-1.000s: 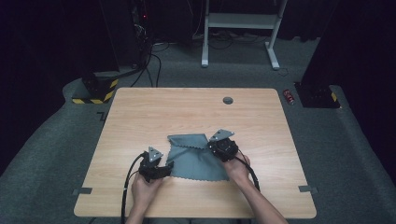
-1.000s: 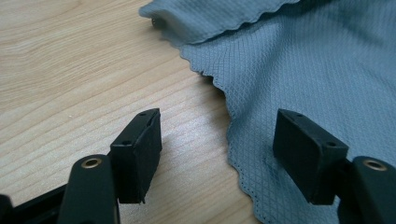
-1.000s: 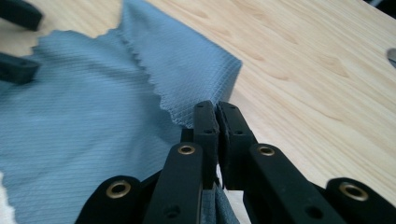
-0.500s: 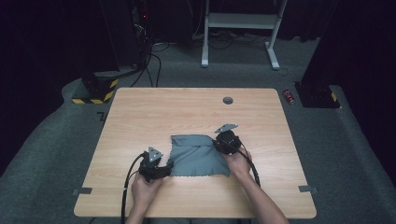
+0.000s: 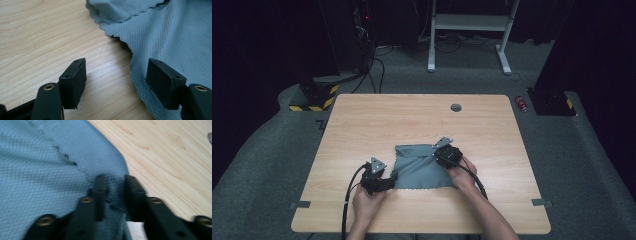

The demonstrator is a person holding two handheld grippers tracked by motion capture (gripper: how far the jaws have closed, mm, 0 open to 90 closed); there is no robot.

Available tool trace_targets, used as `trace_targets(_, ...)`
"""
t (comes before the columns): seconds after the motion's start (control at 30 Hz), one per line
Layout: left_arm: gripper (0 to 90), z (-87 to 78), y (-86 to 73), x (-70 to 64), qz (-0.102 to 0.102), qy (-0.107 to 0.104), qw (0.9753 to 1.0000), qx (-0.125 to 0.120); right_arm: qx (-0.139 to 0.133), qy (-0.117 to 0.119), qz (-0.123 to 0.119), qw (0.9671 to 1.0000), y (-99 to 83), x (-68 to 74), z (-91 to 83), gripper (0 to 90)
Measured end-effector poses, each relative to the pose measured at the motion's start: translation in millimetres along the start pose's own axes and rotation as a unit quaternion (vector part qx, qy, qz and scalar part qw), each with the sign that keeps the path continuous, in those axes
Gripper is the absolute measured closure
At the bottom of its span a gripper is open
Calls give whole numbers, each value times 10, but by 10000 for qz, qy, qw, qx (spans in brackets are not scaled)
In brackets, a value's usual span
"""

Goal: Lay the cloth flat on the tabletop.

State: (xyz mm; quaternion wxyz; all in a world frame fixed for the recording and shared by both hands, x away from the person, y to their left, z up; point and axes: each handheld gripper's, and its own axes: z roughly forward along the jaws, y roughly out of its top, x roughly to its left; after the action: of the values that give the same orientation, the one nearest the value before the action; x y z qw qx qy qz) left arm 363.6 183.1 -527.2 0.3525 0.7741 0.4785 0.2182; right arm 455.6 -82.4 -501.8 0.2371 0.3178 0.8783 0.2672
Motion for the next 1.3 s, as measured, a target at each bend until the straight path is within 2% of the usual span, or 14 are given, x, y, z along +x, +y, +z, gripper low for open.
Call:
trace_targets(0.03,328,0,0,0,0,0,10000,0,0,0,0,10000,0,0,0,809)
trace_targets(0.07,328,0,-1,0,-2,-2,10000,0,-25,31,54,10000,-1,-37,-20,878)
trace_targets(0.2,328,0,-1,0,-5,-1,10000,0,6,-50,-65,10000,75,-93,-64,894)
trace_targets(0.4,327,-1,-1,0,-3,0,10000,0,9,-3,208,9998,214,-224,-80,892)
trace_targets(0.47,327,0,-2,1,-2,2,10000,-2,-22,-82,189,9998,268,-273,-54,892)
trace_targets(0.6,327,-1,0,2,5,1,10000,5,167,-170,441,9987,381,-393,89,893)
trace_targets(0.7,327,0,-1,2,2,-1,10000,1,284,-272,458,9982,421,-442,206,892)
trace_targets(0.83,327,0,-1,2,4,0,10000,0,499,-176,629,9966,427,-468,319,840)
trace_targets(0.87,327,0,0,3,11,-1,10000,3,351,23,748,9966,424,-468,298,780)
trace_targets(0.9,327,0,0,3,11,-1,10000,3,351,23,748,9966,424,-468,298,780)
trace_targets(1.03,327,0,0,1,-1,-2,10000,3,0,45,845,9964,346,-451,63,724)
trace_targets(1.13,327,0,-1,1,0,-2,10000,-2,43,12,927,9957,251,-492,36,703)
trace_targets(1.2,327,1,-1,2,1,-1,10000,-2,202,151,1226,9921,94,-544,86,653)
trace_targets(1.3,327,1,-1,1,0,-1,10000,-2,348,290,1282,9907,-3,-522,184,586)
